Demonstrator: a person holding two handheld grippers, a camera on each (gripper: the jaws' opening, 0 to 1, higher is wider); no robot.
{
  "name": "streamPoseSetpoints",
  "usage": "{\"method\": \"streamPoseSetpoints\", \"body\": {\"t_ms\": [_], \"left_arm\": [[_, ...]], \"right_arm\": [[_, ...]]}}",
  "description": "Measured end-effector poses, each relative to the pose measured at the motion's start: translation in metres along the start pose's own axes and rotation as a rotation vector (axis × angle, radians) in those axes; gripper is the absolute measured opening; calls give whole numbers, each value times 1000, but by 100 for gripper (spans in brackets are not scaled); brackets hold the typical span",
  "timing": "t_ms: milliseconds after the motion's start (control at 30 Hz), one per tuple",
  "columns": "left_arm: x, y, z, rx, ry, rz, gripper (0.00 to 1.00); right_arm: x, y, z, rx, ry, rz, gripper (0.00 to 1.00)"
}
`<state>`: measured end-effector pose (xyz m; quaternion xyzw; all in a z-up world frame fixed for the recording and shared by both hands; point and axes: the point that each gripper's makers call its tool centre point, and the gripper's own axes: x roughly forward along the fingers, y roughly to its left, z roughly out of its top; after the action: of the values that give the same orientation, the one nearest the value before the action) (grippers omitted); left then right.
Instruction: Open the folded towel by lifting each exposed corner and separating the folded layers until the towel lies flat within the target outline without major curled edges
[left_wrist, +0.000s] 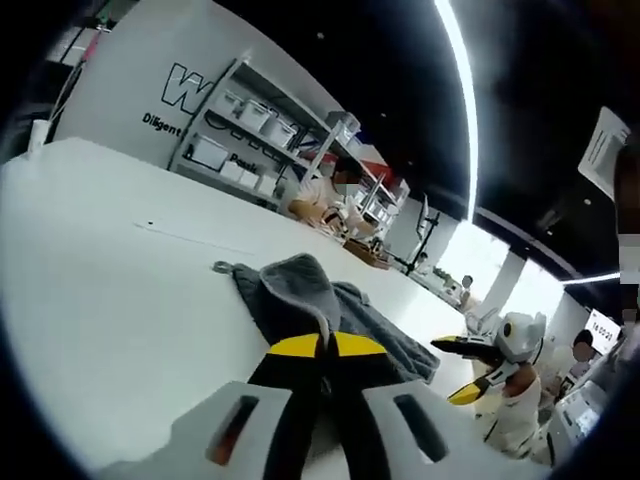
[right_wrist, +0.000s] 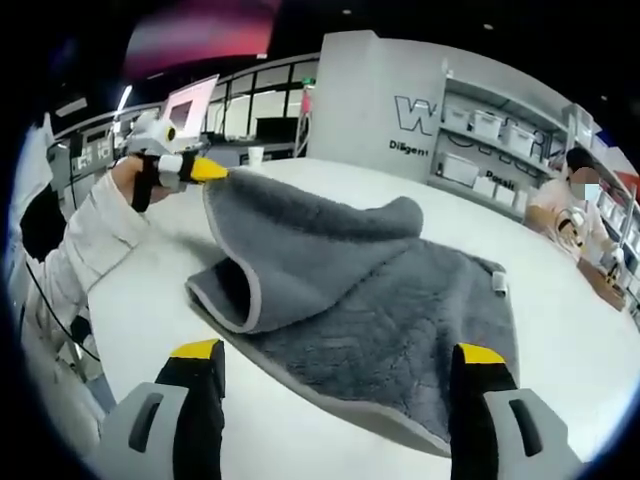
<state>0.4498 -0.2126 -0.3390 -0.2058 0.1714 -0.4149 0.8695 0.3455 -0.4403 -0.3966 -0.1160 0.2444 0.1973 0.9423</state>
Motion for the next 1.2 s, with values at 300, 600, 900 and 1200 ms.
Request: {"method": "streamPoseSetpoints", "body": {"t_ms": [300,600,900,1200], "left_arm": [[-15,8,15,7,-51,20,2],[-38,20,30,32,-96,59,2],[-63,32,42,50,-144,113,2],[-89,43,51,85,-171,175,2]], "right_arm": [[3,0,2,-16,8,4,93],[5,0,1,-19,13,7,93],[7,1,0,-20,21,8,93],[9,5,2,-31,24,12,93]]}}
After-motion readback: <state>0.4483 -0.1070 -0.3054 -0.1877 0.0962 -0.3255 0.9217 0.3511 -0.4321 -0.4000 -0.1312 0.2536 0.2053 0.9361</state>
